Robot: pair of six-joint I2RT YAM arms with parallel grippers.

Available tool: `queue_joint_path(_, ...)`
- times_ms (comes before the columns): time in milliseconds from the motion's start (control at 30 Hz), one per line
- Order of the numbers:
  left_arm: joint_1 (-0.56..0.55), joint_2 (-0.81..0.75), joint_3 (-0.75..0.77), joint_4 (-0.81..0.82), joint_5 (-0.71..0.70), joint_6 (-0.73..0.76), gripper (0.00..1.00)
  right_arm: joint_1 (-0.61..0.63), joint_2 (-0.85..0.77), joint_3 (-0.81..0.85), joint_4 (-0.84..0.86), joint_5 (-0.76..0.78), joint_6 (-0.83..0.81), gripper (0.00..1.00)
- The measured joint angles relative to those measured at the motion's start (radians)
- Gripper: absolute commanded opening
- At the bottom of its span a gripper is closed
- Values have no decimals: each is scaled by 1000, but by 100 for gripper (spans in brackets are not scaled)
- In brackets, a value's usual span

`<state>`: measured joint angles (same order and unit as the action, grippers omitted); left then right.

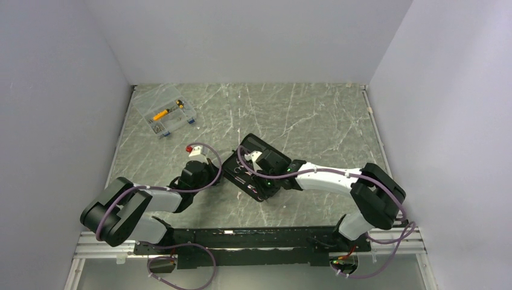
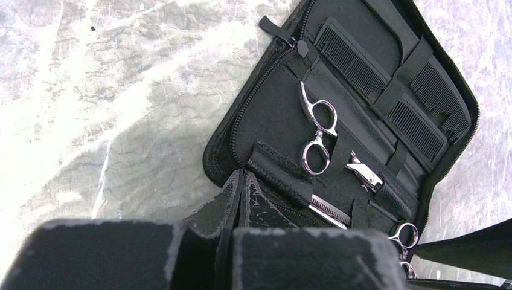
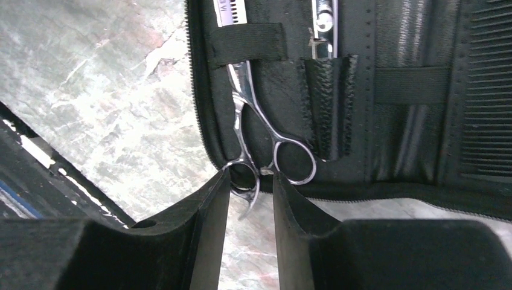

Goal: Sort the hair-cutting tools

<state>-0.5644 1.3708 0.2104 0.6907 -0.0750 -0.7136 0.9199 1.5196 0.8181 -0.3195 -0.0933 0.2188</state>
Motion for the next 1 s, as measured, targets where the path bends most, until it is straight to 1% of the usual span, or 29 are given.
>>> queue_joint_path(233,0,0,-8,14,3,4,0,6,39,8,24,-39,18,32)
queue_joint_path(400,0,0,-19,32,6,6,0,5,65,23,62,-42,21,31)
queue_joint_path(633,-4,0,-33,54,6,6,0,5,93,50,68,-43,21,30)
queue_joint_path(1000,-19,-1,-34,56,-9,15,0,5,137,74,120,-47,21,30)
